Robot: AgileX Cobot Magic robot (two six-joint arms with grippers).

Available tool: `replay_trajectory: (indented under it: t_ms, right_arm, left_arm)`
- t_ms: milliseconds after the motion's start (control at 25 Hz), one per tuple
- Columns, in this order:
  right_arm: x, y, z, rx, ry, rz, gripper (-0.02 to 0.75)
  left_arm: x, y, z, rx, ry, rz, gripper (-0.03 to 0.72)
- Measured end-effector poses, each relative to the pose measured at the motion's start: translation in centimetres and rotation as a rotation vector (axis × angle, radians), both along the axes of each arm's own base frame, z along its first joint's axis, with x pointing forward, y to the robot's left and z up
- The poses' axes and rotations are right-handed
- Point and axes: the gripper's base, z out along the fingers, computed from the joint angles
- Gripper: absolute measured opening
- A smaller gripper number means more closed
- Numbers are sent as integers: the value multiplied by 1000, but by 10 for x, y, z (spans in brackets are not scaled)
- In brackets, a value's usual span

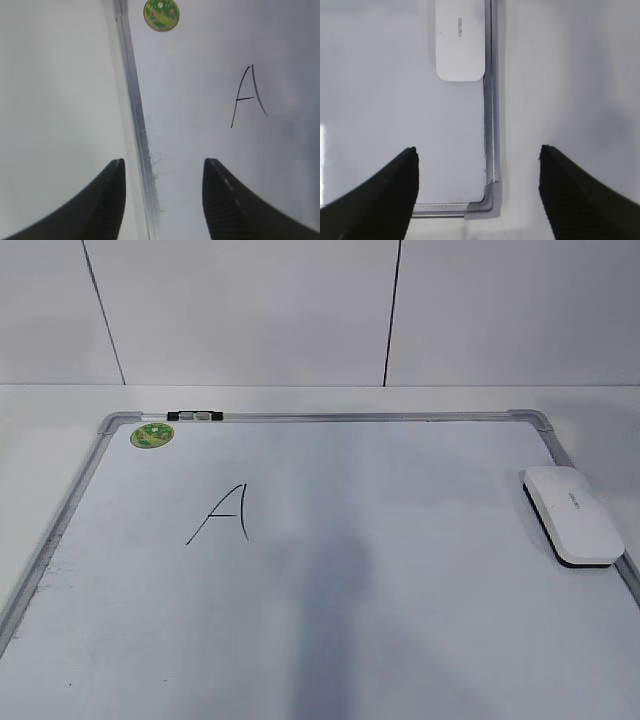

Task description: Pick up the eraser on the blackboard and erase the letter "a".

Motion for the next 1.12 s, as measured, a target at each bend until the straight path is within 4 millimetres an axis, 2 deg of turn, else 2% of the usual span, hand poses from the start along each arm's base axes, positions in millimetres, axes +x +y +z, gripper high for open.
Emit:
replay_trajectory:
  t_ms: [200,280,360,520,680,960,1120]
  right_arm:
    - [-38,-3,-7,2,-26,0,593]
    - [-53,-4,-8,4,-53,0,593]
    - [-66,-5,-8,6,-79,0,593]
    - [-92,-7,-7,11,-145,0,593]
    - [-116,-9,-8,16,-210,0,593]
    - [-154,-11,-32,20,-269,-1,593]
    - [-168,-14,-49,7,-285,-5,593]
  left_arm:
    - [-58,-1,54,-17,-192,15,376]
    - [-84,-1,65,-29,-244,18,376]
    - [-113,-2,66,-35,-275,17,376]
    - [-162,-2,50,-37,-290,15,376]
    - [-202,-2,27,-37,-305,15,376]
    - [-249,-2,-20,-37,-314,14,376]
    - [-261,-2,-48,-37,-288,14,376]
